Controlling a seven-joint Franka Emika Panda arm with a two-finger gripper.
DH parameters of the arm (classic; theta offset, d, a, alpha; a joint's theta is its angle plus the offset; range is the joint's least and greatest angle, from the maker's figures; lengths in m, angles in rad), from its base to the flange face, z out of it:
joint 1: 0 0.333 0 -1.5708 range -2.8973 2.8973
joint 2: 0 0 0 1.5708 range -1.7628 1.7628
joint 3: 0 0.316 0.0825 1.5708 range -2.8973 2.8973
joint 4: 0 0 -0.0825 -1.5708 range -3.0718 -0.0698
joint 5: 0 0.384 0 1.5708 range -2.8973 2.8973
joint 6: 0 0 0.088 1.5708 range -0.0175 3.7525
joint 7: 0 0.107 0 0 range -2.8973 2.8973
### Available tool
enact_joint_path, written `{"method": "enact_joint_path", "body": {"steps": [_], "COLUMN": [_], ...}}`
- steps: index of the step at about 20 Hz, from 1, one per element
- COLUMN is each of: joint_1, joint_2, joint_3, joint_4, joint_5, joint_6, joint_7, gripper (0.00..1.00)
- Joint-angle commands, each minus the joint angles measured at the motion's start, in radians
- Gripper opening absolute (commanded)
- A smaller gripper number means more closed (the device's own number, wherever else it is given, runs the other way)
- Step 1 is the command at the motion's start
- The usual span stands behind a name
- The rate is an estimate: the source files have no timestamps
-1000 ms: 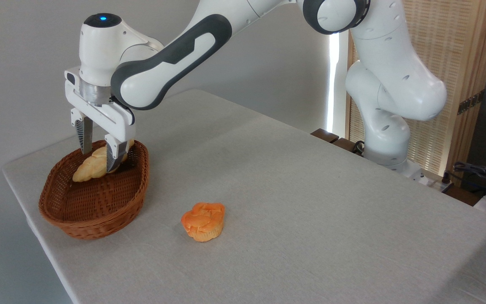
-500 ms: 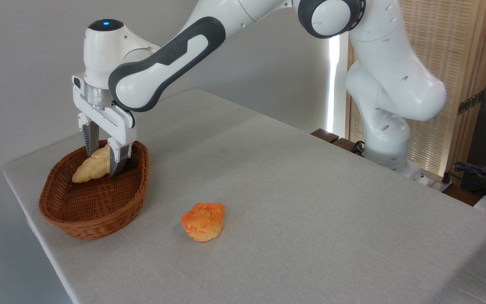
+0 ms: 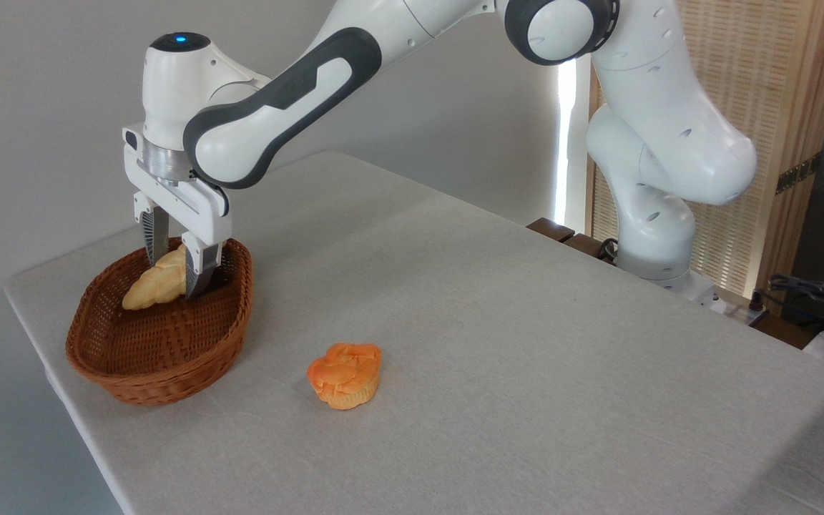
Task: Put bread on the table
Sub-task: 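Lower the gripper onto the croissant and close the fingers on it, then lift the croissant out of the basket and carry it beside the roll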
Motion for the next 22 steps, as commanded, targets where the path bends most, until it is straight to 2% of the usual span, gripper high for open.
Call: {"method": "enact_joint_path", "body": {"steps": [1, 10, 13, 15, 17, 19, 20, 22], "joint_1": [0.002, 0.006, 0.016, 0.043, 0.066, 0.094, 0.11, 0.176], "joint_2": [0.001, -0.009, -0.037, -0.06, -0.092, -0.147, -0.178, -0.241], "joint_3": [-0.003, 0.002, 0.013, 0.013, 0.011, 0.011, 0.011, 0.011], "joint_4": [-0.012, -0.005, 0.021, 0.051, 0.078, 0.077, 0.077, 0.077], "joint_5": [0.021, 0.019, -0.007, -0.047, -0.054, -0.083, -0.134, -0.226], "joint_6": [0.021, 0.013, 0.01, -0.057, -0.175, -0.29, -0.353, -0.502], "joint_7": [-0.026, -0.021, -0.027, -0.018, -0.007, 0.078, 0.162, 0.377], "gripper": [0.28, 0.29, 0.29, 0.3, 0.32, 0.33, 0.34, 0.36]}}
